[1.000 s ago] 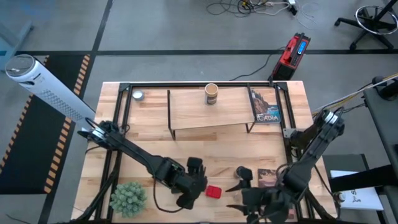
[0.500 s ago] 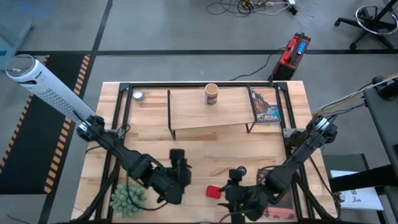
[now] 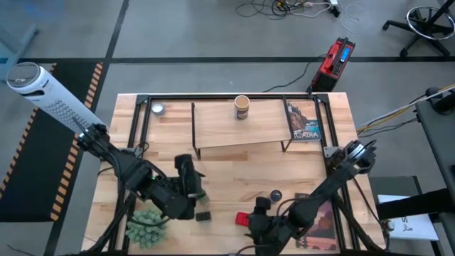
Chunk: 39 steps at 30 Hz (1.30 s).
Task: Shelf spices
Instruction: Put the red seasoning can on the shelf
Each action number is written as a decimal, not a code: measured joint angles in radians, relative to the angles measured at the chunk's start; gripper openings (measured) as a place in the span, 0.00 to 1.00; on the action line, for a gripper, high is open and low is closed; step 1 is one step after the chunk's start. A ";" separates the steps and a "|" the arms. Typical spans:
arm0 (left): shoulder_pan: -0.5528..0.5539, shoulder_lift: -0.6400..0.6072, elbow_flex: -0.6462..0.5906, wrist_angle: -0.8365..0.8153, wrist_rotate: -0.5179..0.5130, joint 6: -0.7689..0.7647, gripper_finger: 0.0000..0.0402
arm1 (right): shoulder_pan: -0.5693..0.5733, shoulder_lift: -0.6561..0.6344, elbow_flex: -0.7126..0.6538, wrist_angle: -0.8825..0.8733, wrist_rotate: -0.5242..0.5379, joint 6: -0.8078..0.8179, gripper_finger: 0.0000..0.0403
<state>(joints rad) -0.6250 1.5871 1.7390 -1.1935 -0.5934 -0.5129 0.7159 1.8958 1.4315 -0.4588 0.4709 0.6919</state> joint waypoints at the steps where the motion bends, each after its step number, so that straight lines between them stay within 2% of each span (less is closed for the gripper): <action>1: 0.000 -0.003 0.000 -0.016 -0.007 -0.008 0.64 | -0.004 0.006 0.006 0.000 0.000 0.006 0.71; 5: 0.000 -0.010 0.000 -0.049 -0.026 -0.034 0.64 | -0.022 0.038 0.030 -0.031 0.000 0.012 0.80; 9: 0.000 -0.009 0.000 -0.057 -0.026 -0.047 0.65 | -0.030 0.063 0.066 -0.084 -0.003 0.014 0.84; 12: 0.000 -0.009 0.000 -0.072 -0.026 -0.055 0.64 | -0.030 0.077 0.080 -0.132 -0.001 0.014 0.84; 39: 0.000 -0.009 0.000 -0.109 -0.025 -0.107 0.63 | -0.086 0.136 0.087 -0.135 -0.093 -0.005 0.83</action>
<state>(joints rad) -0.6250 1.5784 1.7386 -1.3027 -0.6183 -0.6197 0.6300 2.0319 1.5181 -0.5941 0.3778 0.6872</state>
